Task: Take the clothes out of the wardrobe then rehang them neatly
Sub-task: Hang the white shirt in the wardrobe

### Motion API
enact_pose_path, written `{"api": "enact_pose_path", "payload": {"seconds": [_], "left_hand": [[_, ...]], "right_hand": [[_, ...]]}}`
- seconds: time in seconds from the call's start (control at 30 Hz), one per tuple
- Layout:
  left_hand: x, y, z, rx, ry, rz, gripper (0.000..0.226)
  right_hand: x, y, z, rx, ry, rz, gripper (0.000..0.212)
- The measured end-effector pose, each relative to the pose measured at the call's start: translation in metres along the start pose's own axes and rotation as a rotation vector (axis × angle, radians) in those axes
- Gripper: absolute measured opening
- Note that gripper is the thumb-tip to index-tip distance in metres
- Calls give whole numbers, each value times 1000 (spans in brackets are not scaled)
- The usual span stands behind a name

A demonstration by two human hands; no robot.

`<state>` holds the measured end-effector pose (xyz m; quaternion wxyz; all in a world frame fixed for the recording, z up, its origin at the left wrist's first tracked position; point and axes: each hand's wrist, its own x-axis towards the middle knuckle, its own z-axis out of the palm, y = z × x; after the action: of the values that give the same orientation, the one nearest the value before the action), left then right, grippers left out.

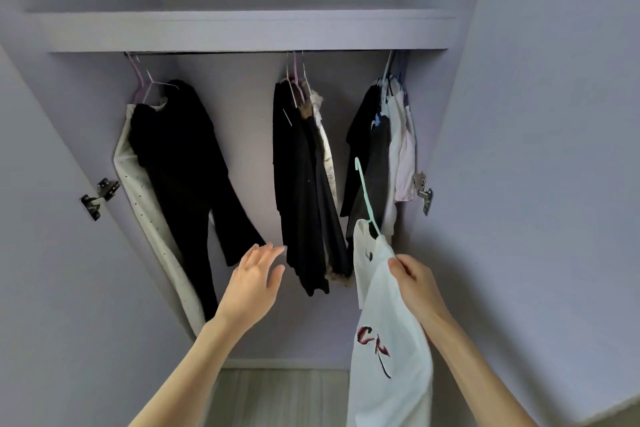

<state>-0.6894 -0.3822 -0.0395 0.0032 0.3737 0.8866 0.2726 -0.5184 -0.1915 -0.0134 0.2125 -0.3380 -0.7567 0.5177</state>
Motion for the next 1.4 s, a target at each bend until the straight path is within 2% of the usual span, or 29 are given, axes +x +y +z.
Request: {"api": "enact_pose_path", "payload": {"seconds": [0.23,0.5,0.63,0.83,0.93,1.07,1.23,1.3,1.4], "left_hand": [[83,21,7,69,42,131,43],[225,37,2,300,92,319,47],[279,25,10,451,65,456,47],[324,-4,24,531,57,570,48],[330,-7,25,462,102,593,46],[327,-17,26,282,199,509,39],[324,-27,14,48,253,376,9],[325,-28,9,-41,298,300,30],[319,-26,3,-315,290,103,59]], "right_hand": [[61,-17,4,67,41,-19,27],[126,-23,50,96,34,7,35],[168,-22,71,74,75,52,38],[215,-15,98,40,129,81,34],[227,-15,106,20,159,31,34],[241,-34,99,50,194,-72,27],[264,-78,77,96,282,-213,26],[279,-93,67,105,311,-266,27],[303,-114,55,92,360,-314,27]]}}
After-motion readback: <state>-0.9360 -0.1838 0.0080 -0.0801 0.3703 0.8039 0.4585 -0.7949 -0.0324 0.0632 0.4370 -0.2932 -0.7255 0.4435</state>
